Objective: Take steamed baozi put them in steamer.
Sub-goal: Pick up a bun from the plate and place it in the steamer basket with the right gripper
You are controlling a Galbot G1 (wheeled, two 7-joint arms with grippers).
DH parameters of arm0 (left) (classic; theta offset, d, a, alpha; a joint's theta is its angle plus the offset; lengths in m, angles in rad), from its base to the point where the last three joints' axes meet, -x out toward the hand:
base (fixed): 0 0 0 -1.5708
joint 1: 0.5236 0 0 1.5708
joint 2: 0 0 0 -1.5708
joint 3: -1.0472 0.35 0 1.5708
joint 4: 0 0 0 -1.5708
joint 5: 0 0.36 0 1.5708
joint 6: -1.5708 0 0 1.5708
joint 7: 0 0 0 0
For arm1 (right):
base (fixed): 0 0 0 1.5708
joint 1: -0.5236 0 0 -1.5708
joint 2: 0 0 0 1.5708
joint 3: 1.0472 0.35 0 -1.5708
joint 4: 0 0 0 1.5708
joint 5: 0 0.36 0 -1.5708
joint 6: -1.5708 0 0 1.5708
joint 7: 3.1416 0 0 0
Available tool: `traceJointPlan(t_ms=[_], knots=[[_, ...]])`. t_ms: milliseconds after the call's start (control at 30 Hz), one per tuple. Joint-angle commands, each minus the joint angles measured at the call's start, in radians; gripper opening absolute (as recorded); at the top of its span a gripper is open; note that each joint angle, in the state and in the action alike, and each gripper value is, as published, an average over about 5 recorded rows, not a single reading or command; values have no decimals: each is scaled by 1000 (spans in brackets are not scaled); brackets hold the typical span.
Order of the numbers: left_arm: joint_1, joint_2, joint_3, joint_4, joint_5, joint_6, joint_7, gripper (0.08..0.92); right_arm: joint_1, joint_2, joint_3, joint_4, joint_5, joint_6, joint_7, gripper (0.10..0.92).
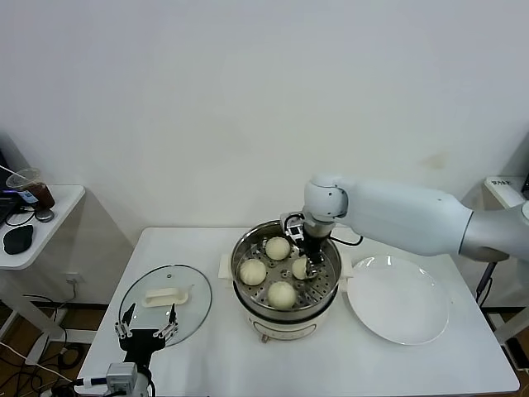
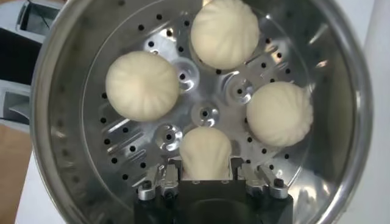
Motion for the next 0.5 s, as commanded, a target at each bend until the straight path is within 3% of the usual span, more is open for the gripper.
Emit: traceJointPlan(t_ms=[33,367,500], knots=[[0,-5,3,0,2,1,1,823,-18,-19,0,13,-26,-8,13,510],[6,-13,3,-9,7,3,4,823,-11,-103,109,34,-19,-4,10,775],[11,-16,-1,-12,9,4,6,823,-4,-174,204,62,6,3,-5,818]])
